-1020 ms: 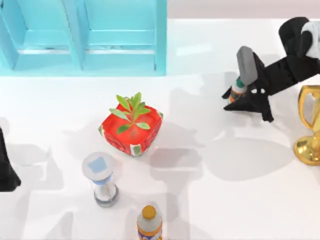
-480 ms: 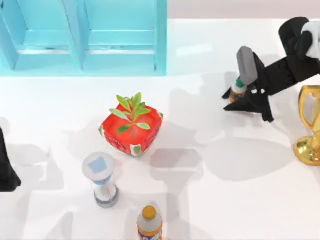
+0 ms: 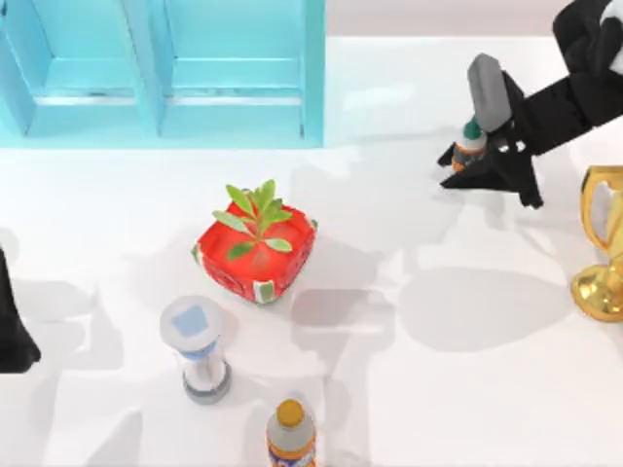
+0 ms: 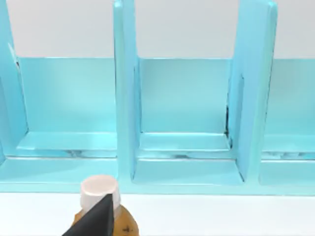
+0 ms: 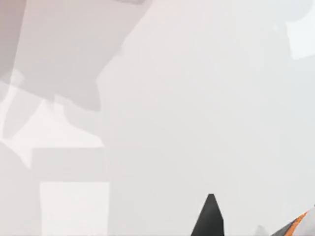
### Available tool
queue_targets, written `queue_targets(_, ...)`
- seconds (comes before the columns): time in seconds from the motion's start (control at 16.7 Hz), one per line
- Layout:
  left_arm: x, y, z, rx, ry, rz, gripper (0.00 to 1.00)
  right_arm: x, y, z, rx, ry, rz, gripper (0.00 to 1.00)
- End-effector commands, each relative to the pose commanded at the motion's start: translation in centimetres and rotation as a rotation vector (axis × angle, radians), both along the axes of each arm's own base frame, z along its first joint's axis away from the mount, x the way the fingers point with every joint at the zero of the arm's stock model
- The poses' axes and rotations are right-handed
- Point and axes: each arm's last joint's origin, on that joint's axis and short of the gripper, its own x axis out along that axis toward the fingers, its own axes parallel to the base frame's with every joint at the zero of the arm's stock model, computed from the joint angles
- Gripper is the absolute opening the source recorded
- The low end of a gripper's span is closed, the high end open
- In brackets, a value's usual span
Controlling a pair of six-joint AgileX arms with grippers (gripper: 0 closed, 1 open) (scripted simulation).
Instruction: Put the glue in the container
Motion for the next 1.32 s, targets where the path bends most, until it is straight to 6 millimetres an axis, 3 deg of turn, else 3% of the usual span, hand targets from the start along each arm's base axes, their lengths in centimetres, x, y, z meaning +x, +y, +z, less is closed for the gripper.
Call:
queue_targets(0.42,0.0,0.0,0.0,0.0,0.0,0.0,1.0,-0.4,0.3,5.4,-0.002,0.002,0.008,0.0)
queue_targets(0.78,0.0,0.0,0.0,0.0,0.0,0.0,1.0,-0.4,-0.2,5.6,-0.007,0.002,-0.009,0.0)
queue_targets(0.96,0.0,0.0,0.0,0.0,0.0,0.0,1.0,-0.9,-3.3,8.5,-0.039,-0.03,-0.14,0.0)
queue_targets(1.08,0.0,0.0,0.0,0.0,0.0,0.0,1.0,-2.0,-6.7,12.1,-0.058,-0.085,-0.288,0.0)
queue_targets(1.2,0.0,0.0,0.0,0.0,0.0,0.0,1.0,-4.5,-10.8,16.2,-0.067,-0.151,-0.475,0.0)
queue_targets(1.32,0.0,0.0,0.0,0.0,0.0,0.0,1.0,-8.4,-14.5,20.4,-0.055,-0.235,-0.674,0.0)
